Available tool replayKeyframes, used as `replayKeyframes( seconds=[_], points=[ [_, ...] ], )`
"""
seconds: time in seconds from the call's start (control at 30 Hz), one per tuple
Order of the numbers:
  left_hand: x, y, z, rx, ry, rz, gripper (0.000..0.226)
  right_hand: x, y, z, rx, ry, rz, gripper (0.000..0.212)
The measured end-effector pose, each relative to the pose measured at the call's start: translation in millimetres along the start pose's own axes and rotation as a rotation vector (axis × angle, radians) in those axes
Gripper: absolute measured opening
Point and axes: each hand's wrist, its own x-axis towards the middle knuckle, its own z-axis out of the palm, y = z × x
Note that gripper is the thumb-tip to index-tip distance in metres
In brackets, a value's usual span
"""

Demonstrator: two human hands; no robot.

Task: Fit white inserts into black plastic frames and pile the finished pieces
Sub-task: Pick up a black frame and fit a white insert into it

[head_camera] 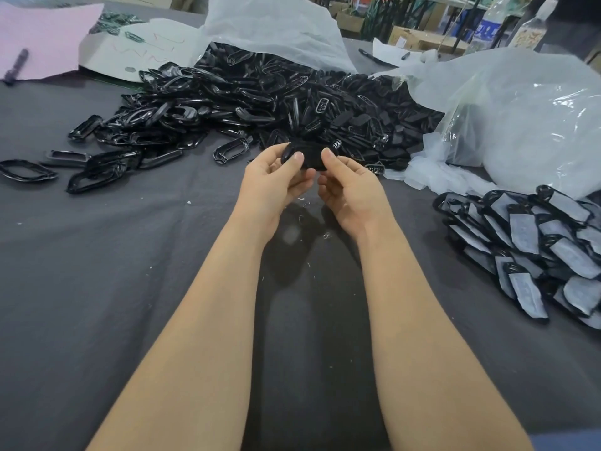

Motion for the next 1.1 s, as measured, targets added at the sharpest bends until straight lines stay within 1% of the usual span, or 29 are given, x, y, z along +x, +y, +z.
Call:
replayKeyframes(
  seconds=[0.07, 0.2, 0.27, 0.37, 0.43, 0.5, 0.63, 0.7, 0.77, 0.8, 0.87, 0.93, 1.0, 1.1],
  points=[
    [0, 0, 1, 0.059, 0.017, 0.028, 0.023, 1, 1, 1, -0.104, 0.059, -0.068, 0.014],
    [0, -7, 2, 0.386, 0.077, 0.147, 0.011, 1, 8, 3, -0.459, 0.197, -0.243, 0.018],
    [0, -9, 0, 0.45, 0.091, 0.172, 0.013, 1, 11, 4, -0.574, 0.226, -0.294, 0.022],
    [1, -10, -1, 0.468, 0.102, 0.167, 0.018, 1, 12, 5, -0.601, 0.212, -0.29, 0.021],
    [2, -10, -1, 0.483, 0.124, 0.16, 0.019, 3, 12, 5, -0.559, 0.19, -0.263, 0.014],
    [2, -11, -1, 0.485, 0.138, 0.154, 0.019, 3, 12, 5, -0.543, 0.184, -0.256, 0.014],
    [0, -12, 1, 0.497, 0.128, 0.167, 0.018, 2, 10, 4, -0.803, 0.236, -0.373, 0.008],
    [0, -12, 1, 0.495, 0.128, 0.167, 0.019, -1, 7, 4, -0.867, 0.247, -0.398, 0.007],
    [2, -12, 1, 0.467, 0.13, 0.147, 0.02, -2, 1, 1, -0.916, 0.287, -0.42, 0.011],
    [3, -12, 1, 0.444, 0.135, 0.138, 0.02, -2, -2, -3, -0.959, 0.343, -0.433, 0.015],
    [4, -12, 1, 0.405, 0.15, 0.131, 0.018, 0, -10, -16, -1.111, 0.508, -0.396, 0.024],
    [5, -12, 0, 0.393, 0.162, 0.132, 0.017, 2, -15, -30, -1.285, 0.616, -0.244, 0.031],
    [5, -12, 1, 0.393, 0.168, 0.135, 0.016, 4, -15, -36, -1.398, 0.619, -0.072, 0.034],
    [5, -12, 1, 0.391, 0.169, 0.138, 0.013, 8, -11, -33, -1.446, 0.545, 0.047, 0.044]
  ],
)
